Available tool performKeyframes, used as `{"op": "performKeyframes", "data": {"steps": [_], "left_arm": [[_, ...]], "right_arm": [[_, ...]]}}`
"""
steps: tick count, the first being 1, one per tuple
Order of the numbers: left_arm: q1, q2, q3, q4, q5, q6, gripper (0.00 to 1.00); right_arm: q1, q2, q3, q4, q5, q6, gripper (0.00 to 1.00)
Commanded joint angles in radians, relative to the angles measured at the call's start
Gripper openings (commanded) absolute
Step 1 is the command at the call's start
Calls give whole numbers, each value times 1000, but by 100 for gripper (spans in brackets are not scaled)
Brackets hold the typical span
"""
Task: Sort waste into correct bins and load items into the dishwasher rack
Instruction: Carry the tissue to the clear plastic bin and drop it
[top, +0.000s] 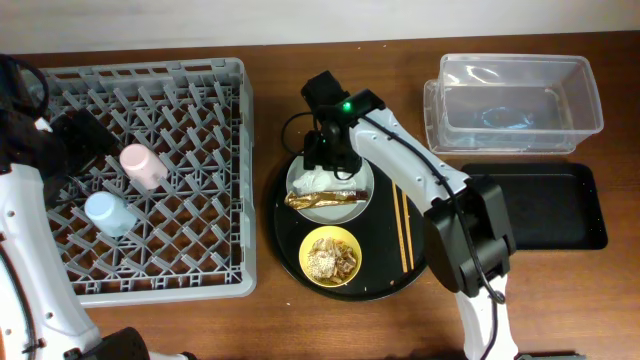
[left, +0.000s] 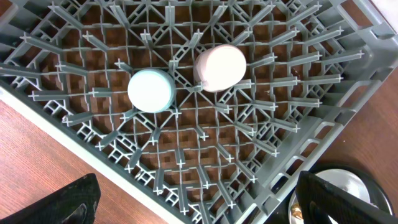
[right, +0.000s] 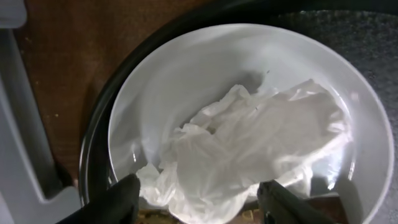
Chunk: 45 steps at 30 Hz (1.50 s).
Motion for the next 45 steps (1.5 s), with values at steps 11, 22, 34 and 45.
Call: {"op": "performKeyframes", "data": {"steps": [11,22,34,45], "left_arm": [[6,-12,13,2,0,12,99],[6,-12,13,2,0,12,99],[6,-12,13,2,0,12,99],[6,-12,13,2,0,12,99]], "right_arm": [[22,29,-18,-2,58,100,4],[-101,-83,285,-275,11,66,4],[-351,-121,416,-377,11,2,4],[-712,-118,415,-247,12,-7,7]]}}
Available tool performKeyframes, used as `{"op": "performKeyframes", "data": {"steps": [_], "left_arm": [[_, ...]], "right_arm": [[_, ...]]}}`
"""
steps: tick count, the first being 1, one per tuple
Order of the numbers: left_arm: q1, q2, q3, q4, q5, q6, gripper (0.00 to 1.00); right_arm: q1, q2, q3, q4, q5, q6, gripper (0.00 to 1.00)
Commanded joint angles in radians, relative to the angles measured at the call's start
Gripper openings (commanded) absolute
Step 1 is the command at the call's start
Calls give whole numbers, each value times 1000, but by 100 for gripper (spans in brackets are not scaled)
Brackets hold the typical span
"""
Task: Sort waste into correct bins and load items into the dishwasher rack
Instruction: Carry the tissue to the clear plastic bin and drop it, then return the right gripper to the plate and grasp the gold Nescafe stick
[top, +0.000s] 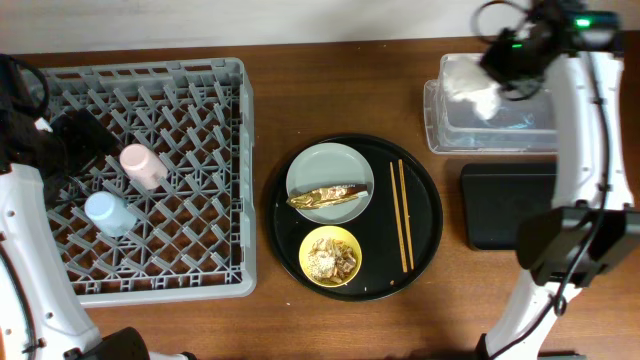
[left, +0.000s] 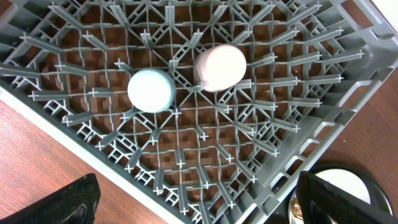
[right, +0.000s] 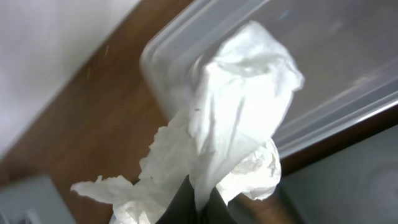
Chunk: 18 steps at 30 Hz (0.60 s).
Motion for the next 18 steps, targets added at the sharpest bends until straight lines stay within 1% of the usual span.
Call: {"op": "performKeyframes", "data": {"steps": [1,2,3,4,5,6,9,11,15,16,18], "left_arm": [[6,-12,13,2,0,13,99],[6,-12,13,2,0,12,99],[6,-12,13,2,0,12,99],[6,-12,13,2,0,12,99],[6,-12,13,2,0,12,99],[6,-12,13,2,0,13,99],[6,-12,13,2,0,13,99],[6,-12,13,2,0,12,99],[6,-12,13,2,0,12,99],[6,-12,13,2,0,13,99],[6,-12,13,2,0,12,99]], "right_arm": [[-63,1,10,41,5,-17,18],[-77,2,10,60,5,-17,34],[-86,8,10,76,5,-18,57],[-92,10,10,86,5,-18,74],[-94,15,10,92,5,-18,95],[-94,17,9,92,5,-18,99],[-88,21,10,92,-7,-54,99],[-68,21,9,83,-80,-174,99],[-5,22,8,22,-205,-290,98],[21,22,8,-2,-253,-340,99],[89,22,8,-55,-280,-378,99]]}}
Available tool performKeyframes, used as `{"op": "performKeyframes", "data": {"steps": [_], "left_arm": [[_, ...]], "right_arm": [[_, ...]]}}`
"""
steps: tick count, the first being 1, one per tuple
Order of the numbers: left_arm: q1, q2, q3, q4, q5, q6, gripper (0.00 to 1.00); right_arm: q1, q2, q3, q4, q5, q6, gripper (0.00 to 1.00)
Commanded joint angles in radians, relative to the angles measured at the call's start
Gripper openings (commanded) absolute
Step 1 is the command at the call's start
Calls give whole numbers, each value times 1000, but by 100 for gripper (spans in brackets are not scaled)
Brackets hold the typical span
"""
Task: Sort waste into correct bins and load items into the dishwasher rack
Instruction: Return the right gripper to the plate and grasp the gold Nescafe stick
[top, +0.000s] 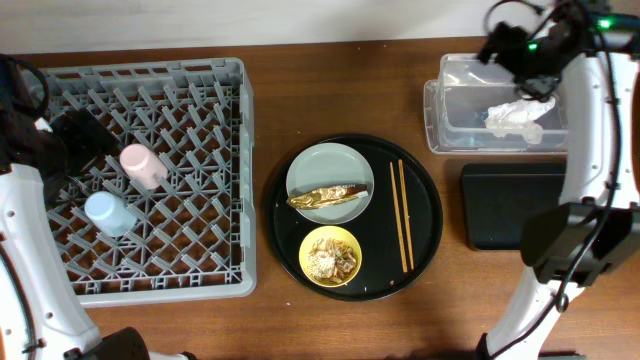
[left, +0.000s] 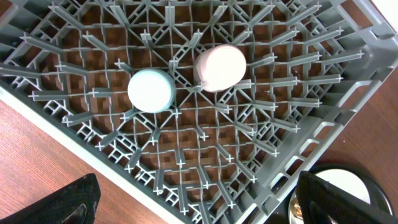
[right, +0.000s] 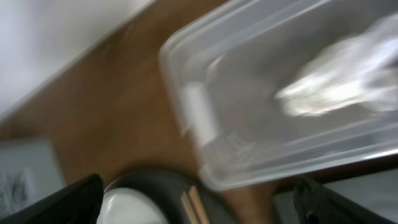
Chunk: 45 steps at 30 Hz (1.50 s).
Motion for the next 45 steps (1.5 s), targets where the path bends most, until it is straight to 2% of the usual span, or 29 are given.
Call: {"op": "performKeyframes", "data": {"steps": [1,4,9,11,13,15,18,19,21,27,31,34,38,40,41,42,45], "left_arm": [[6,-12,13,2,0,12,99],[6,-12,13,2,0,12,99],[6,-12,13,2,0,12,99],[6,-12,13,2,0,13,99],[6,-12,13,2,0,13,100],[6,-12,13,2,0,13,99],[6,-12,13,2,0,12,99],[6,-12,13,2,0,13,99],[6,-12,13,2,0,12,99],[6,-12,13,2,0,13,99],[6,-12,13,2,0,12,99],[6,-12,13,2,0,12,99],[6,-12,13,2,0,12,99],[6,-12,13,2,0,13,99],[6,-12,13,2,0,12,99],[6,-12,13,2,0,13,99],[6,-12,13,2,0,12,99]], "right_arm": [[142,10,8,-79,-138,-131,99],[243,16,7,-117,-137,-107,99],[433,44,-18,-130,-108,98,99],[507,54,-49,-128,-6,246,99],[589,55,-115,-122,126,476,98],[654,55,-184,-85,195,646,99],[717,55,-285,18,206,769,99],[735,55,-322,57,207,811,96],[758,55,-395,139,207,857,90],[763,55,-565,283,227,1052,92],[763,55,-633,380,238,1065,91],[763,56,-663,413,248,1065,80],[763,65,-674,416,263,1065,78],[763,71,-674,416,263,1065,70],[763,74,-674,417,263,1065,53],[763,74,-674,417,263,1065,41],[760,74,-670,415,256,1063,8]]}}
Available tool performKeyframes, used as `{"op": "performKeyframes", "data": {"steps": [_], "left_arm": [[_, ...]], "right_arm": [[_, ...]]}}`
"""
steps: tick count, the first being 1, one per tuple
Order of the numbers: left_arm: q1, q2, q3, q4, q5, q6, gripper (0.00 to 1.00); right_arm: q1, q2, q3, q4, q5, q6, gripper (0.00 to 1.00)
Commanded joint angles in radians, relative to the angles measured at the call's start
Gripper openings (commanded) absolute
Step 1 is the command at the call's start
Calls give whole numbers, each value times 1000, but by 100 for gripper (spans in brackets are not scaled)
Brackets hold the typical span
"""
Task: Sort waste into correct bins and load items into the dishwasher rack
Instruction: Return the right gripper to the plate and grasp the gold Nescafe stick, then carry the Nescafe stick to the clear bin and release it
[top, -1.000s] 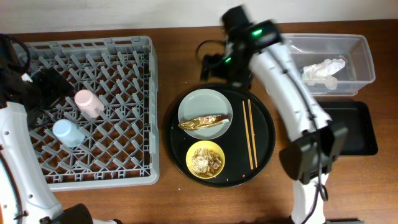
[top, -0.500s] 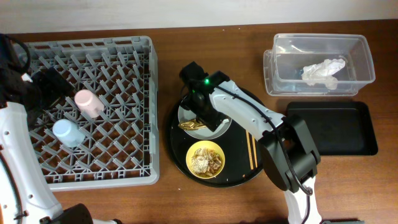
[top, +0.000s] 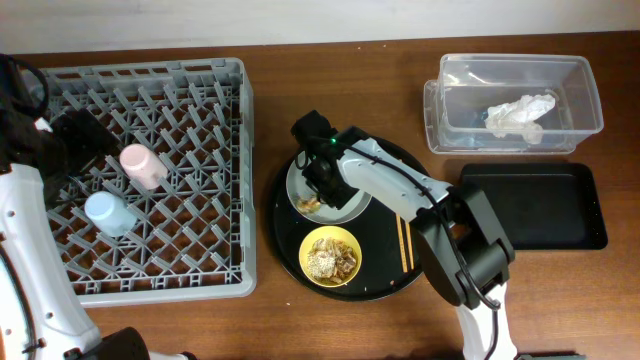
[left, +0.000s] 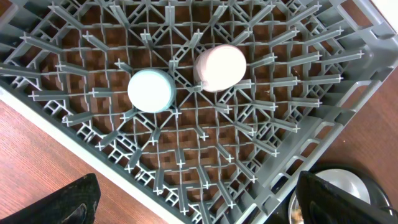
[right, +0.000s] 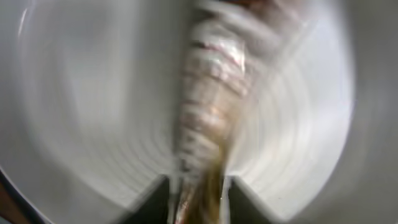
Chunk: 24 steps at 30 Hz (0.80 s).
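Note:
On the round black tray (top: 284, 236) a white plate (top: 353, 204) bears a gold foil wrapper (right: 208, 112). My right gripper (top: 322, 186) is low over that plate; in the blurred right wrist view its fingers (right: 166, 200) press the wrapper from both sides. A crumpled white tissue (top: 518, 110) lies in the clear plastic bin (top: 580, 70). The grey dishwasher rack (top: 200, 260) holds an upturned pink cup (top: 142, 165) and a pale blue cup (top: 108, 212). My left gripper (left: 199, 208) hangs open over the rack's near edge, holding nothing.
A yellow bowl (top: 330, 256) of food scraps and a pair of chopsticks (top: 403, 243) share the round tray. A flat black rectangular tray (top: 535, 207) lies below the clear bin at the right. Bare wooden table (top: 330, 90) separates rack, tray and bins.
My right gripper was open over the clear bin with the tissue lying inside. Now it is down at the white plate, shut on the gold wrapper. The left arm and the cups are unchanged.
My right gripper was open around the tissue on the white plate. Then it held the tissue above the clear bin's corner. Then the tissue lay in the bin and the gripper was open. Now it grips the gold wrapper on the plate.

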Motion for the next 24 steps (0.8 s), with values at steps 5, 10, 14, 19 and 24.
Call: {"op": "performKeyframes", "data": {"steps": [5,10,14,19,24], "left_arm": [[6,-12,13,2,0,13,99],[6,-12,13,2,0,13,99],[6,-12,13,2,0,12,99],[6,-12,13,2,0,13,99],[6,-12,13,2,0,13,99]], "right_arm": [[-69,-24,55,-8,-105,-83,4],[-215,-101,191,-79,-156,-213,4],[-407,-154,330,-205,-159,-271,4],[-623,-155,375,-206,-171,-338,4],[-771,-141,375,-186,-171,-359,17]]}}
